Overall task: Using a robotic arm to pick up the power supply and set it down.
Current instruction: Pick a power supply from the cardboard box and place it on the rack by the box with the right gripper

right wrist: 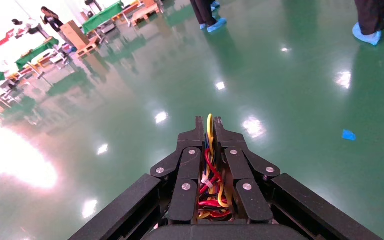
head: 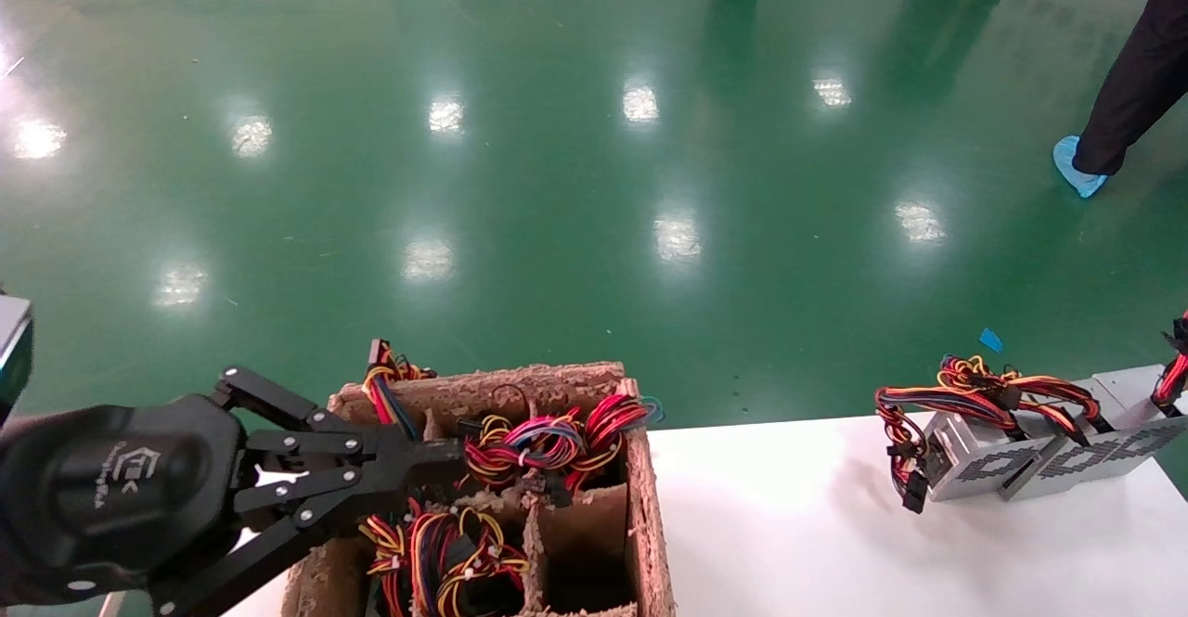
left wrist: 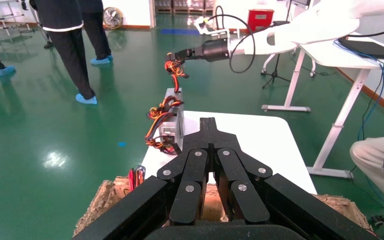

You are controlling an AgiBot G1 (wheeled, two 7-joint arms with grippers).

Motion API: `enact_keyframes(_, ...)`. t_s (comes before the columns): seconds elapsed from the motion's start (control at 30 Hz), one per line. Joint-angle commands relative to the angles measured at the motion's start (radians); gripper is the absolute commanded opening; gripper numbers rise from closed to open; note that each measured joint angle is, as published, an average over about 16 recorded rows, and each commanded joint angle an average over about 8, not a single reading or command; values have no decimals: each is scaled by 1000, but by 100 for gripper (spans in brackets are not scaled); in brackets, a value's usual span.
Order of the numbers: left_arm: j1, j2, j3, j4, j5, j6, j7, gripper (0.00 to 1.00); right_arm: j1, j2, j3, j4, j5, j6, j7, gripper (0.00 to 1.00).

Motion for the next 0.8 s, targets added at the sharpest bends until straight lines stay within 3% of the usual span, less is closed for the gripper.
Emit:
enact_keyframes(0.03, 0, 0, 0, 0, 0, 0, 0, 0, -1, 1, -3, -1, -4, 4, -2, 100)
enact_keyframes(0.8, 0, 0, 0, 0, 0, 0, 0, 0, -62, 59, 19, 31, 29, -71, 4, 100)
